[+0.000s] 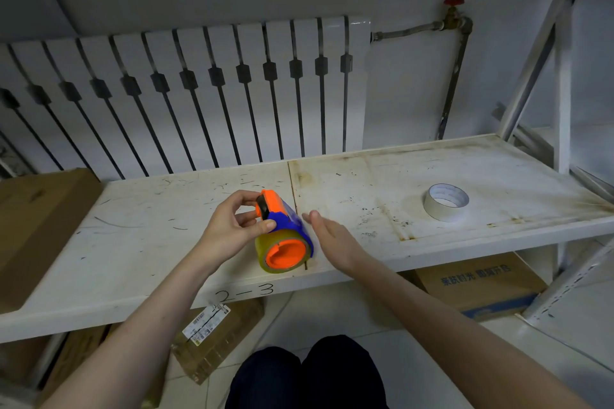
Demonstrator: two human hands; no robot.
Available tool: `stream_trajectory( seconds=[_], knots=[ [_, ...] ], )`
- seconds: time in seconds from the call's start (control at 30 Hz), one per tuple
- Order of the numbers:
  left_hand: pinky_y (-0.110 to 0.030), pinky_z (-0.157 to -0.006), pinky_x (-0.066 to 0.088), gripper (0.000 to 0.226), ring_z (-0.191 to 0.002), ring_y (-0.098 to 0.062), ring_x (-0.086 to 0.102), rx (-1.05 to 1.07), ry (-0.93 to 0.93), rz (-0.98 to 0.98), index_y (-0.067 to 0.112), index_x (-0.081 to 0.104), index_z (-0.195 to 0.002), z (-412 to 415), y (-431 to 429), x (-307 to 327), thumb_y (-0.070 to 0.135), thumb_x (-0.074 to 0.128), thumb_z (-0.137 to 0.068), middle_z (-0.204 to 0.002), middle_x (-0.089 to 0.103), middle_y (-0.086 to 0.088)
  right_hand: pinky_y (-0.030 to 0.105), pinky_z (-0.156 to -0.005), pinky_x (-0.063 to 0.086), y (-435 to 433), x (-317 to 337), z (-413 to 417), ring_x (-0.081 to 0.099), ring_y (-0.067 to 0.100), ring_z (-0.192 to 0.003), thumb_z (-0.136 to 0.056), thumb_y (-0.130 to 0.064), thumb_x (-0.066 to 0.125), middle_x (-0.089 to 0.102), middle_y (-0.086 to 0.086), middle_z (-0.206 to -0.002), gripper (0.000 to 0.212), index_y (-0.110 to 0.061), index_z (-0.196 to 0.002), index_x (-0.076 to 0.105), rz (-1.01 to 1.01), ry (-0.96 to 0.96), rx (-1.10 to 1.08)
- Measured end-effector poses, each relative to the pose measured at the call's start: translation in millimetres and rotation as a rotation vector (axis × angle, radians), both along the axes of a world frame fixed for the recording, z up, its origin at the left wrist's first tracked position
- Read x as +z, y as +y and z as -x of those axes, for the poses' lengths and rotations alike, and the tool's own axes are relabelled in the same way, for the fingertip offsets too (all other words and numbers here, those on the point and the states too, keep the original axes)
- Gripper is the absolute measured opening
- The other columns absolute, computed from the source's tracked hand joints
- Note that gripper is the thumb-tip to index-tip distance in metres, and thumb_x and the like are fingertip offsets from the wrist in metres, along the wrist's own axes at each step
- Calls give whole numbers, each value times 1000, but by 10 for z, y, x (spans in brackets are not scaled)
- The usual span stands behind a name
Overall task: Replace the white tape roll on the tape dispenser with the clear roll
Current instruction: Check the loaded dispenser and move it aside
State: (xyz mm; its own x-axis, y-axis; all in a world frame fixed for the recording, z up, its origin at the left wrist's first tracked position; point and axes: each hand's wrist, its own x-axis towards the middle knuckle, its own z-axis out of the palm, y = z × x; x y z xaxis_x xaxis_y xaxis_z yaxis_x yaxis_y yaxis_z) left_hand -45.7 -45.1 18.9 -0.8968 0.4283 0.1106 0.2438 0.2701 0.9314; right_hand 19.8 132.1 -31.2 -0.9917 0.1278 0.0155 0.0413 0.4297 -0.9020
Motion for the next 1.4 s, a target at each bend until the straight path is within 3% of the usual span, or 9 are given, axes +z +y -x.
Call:
stream_trajectory(
  seconds=[0.07, 0.2, 0.43, 0.57, 0.77, 0.97, 1.1, 1.17, 1.4],
  knots=[
    [-22, -79, 49, 44, -100, -14, 57, -13, 4, -1, 17, 54, -114, 1, 11, 3, 11, 74, -74, -108, 58, 10, 12, -93, 40, -39, 69, 26, 36, 9, -131, -99, -45, 21, 36, 1, -151, 52, -23, -145, 27, 54, 98, 45],
    [-25, -84, 50, 46, -107, -19, 58, -21, 7, -3, 14, 55, -116, 16, 19, -20, 9, 75, -74, -119, 58, -1, 37, -116, 28, -159, -113, 64, 22, 12, -142, -95, -54, 20, 18, -7, -158, 59, -32, -149, 10, 73, 99, 157],
    [-28, -79, 51, 47, -107, -21, 58, 43, -4, 19, 17, 56, -114, 62, -10, -65, 19, 77, -73, -118, 59, -2, 35, -105, 40, 64, -184, 75, 49, 22, -124, -90, -63, 16, 55, 11, -133, 71, -18, -135, 45, -74, -246, 129],
    [-32, -79, 52, 54, -99, -19, 61, 120, -16, -28, 15, 59, -111, 27, 58, -90, 28, 82, -65, -107, 63, -3, 35, -105, 41, 21, -193, -23, 35, 17, -135, -89, -54, 44, 36, 1, -146, 68, -18, -144, 26, 31, -47, 23],
    [-29, -73, 53, 33, -85, -23, 65, 383, -348, -372, 6, 61, -95, -63, 262, -5, 26, 75, -73, -93, 67, -9, 32, -97, 47, -67, -293, -146, 36, 9, -128, -54, -51, 84, 25, -8, -144, 120, -31, -144, 7, -224, 172, -1],
    [-28, -67, 54, 45, -82, -24, 68, 380, -511, -407, 0, 62, -106, -126, 486, 74, 28, 75, -74, -93, 67, -13, 31, -88, 53, 155, -215, -326, 47, 14, -121, -57, -52, 81, 38, 0, -140, 108, -21, -141, 21, -453, 372, -120],
    [-38, -99, 42, 79, -127, -30, 48, 246, -450, -167, 7, 41, -135, -219, 781, 143, 39, 76, -71, -134, 50, -13, 26, -90, 47, 487, -146, -378, 49, 13, -118, -52, -56, 82, 45, 0, -136, 109, -20, -140, 27, -362, 335, -219],
    [-33, -95, 37, 91, -130, -21, 40, 213, -287, -34, 15, 30, -142, -272, 922, 234, 38, 78, -69, -149, 33, -9, 31, -93, 48, 704, -106, -344, 48, 13, -120, -48, -58, 82, 45, -3, -137, 112, -24, -139, 27, -240, 262, -347],
    [-27, -93, 34, 48, -132, -18, 39, 144, -157, 40, 17, 55, -122, -225, 1041, 369, 24, 71, -77, -143, 41, -5, 41, -82, 52, 1353, -107, -161, 54, 25, -109, -59, -60, 71, 53, 4, -122, 85, -20, -126, 39, -409, 111, -727]
  ],
)
